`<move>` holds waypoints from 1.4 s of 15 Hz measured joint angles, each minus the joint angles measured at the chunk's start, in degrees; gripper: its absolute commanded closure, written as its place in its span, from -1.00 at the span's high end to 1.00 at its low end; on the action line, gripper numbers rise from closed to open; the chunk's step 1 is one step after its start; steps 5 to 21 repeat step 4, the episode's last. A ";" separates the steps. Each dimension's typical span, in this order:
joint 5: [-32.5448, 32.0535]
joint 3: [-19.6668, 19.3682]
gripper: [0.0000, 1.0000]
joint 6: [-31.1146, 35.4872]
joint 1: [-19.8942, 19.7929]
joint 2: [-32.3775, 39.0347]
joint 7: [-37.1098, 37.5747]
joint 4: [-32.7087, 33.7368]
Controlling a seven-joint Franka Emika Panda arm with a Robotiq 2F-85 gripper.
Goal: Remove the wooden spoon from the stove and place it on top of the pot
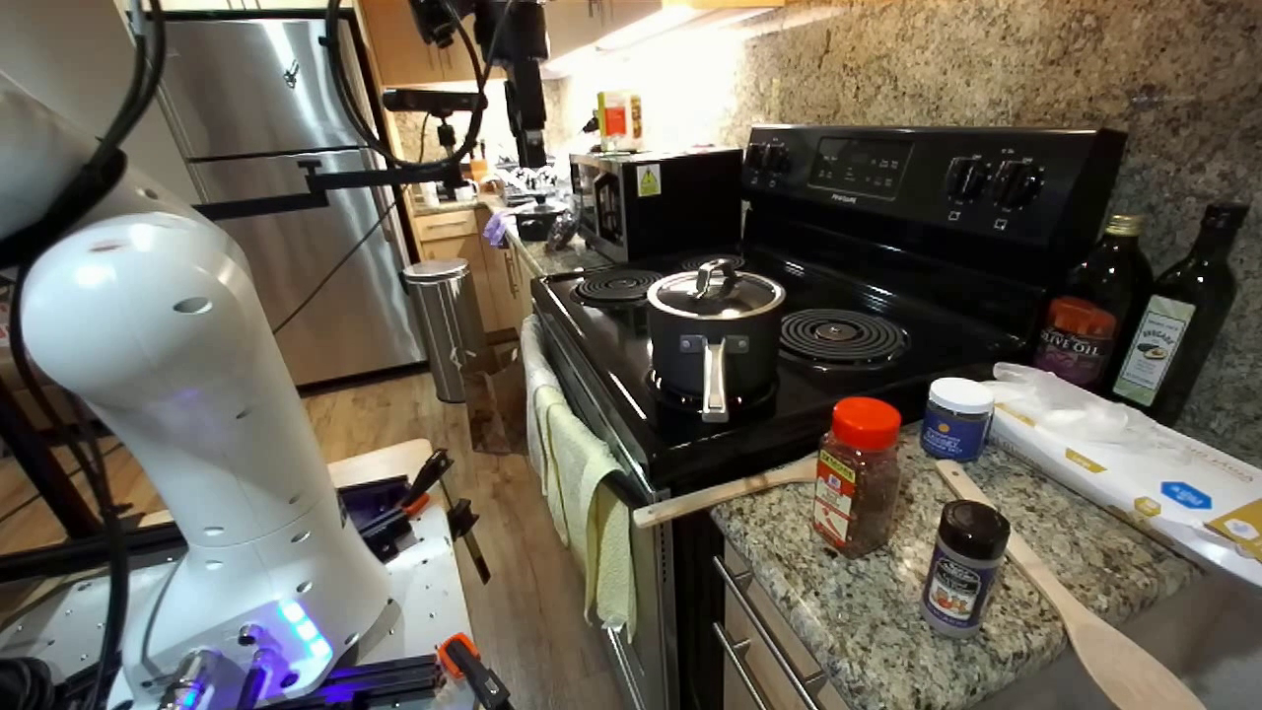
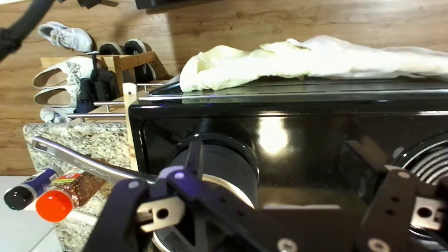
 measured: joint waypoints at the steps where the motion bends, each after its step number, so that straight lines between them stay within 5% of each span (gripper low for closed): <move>1: -0.54 0.08 1.00 -1.22 0.00 0.33 -0.98 0.37; 21: -0.78 0.01 1.00 -2.27 -0.39 0.82 -1.68 0.99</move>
